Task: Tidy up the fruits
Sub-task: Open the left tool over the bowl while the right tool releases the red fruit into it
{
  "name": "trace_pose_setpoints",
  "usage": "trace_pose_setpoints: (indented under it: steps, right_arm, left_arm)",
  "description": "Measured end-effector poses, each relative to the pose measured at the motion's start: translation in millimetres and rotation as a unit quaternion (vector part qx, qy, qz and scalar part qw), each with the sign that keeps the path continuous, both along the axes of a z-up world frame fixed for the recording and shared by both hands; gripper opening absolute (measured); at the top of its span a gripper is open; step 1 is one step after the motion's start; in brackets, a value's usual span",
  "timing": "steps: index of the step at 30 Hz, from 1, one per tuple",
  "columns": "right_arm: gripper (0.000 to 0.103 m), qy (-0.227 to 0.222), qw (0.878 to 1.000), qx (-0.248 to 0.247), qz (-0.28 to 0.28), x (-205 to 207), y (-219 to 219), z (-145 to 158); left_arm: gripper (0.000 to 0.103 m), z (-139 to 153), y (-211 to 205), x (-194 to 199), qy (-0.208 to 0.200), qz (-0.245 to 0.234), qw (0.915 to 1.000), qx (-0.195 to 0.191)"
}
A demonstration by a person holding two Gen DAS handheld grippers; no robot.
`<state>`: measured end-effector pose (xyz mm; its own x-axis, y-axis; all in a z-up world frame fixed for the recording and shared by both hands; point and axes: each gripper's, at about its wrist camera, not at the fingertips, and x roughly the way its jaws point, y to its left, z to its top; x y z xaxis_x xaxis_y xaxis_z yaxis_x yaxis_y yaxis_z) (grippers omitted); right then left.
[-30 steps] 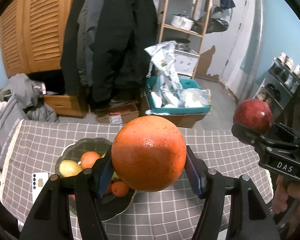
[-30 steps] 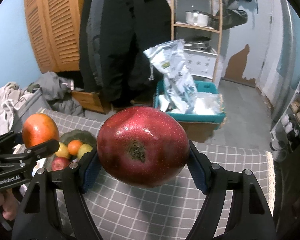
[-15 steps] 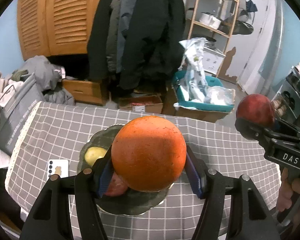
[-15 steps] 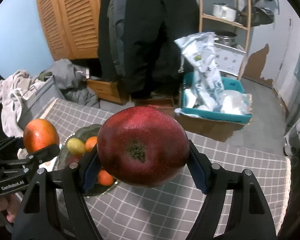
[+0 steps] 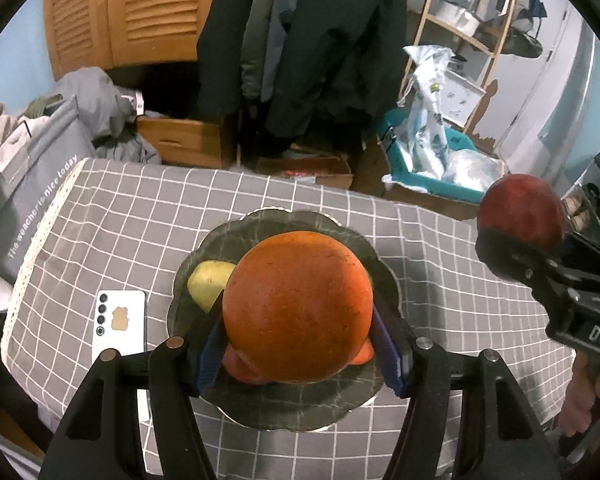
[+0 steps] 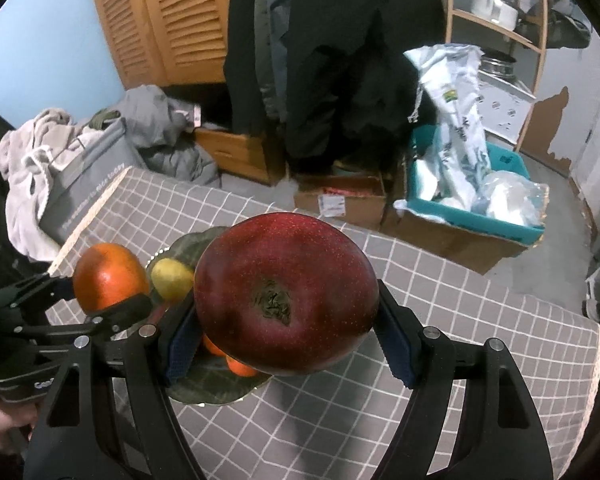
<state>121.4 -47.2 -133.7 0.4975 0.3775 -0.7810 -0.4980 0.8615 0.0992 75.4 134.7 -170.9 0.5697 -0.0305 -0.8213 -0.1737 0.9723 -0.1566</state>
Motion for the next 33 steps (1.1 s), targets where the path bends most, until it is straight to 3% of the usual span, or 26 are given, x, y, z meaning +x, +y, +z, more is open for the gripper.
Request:
trace_pose_setpoints:
  steps: [10, 23, 25, 29, 33]
  right_arm:
    - [0.077, 0.032, 0.999, -0.018, 0.007, 9.6, 18.8, -39.1]
    - [0.077, 0.051, 0.999, -0.017, -0.001, 17.6, 16.0, -51.2]
    - [0.077, 0.052, 0.999, -0.016, -0.003, 18.3, 15.4, -51.3]
    - [0.077, 0.053, 0.999, -0.013, -0.004, 18.6, 13.7, -50.9]
    - [0.077, 0.054, 0.998, -0.013, -0.004, 18.2, 13.0, -51.2]
  left_arm:
    - [0.066, -36.0, 7.3, 20.2, 0.036, 0.009, 0.9993, 0.001]
    - [0.066, -69.4, 3.2, 33.3, 0.093, 0.004, 0.9957, -0.006]
    - [0.068, -71.0, 3.1, 34.0, 0.091, 0.003, 0.9958, -0.008]
    - [0.089, -54.9, 1.3, 30.8, 0.055, 0.003, 0.9984, 0.01]
    - [0.089, -53.4, 6.0, 28.7, 0.06, 0.008, 0.9982, 0.001]
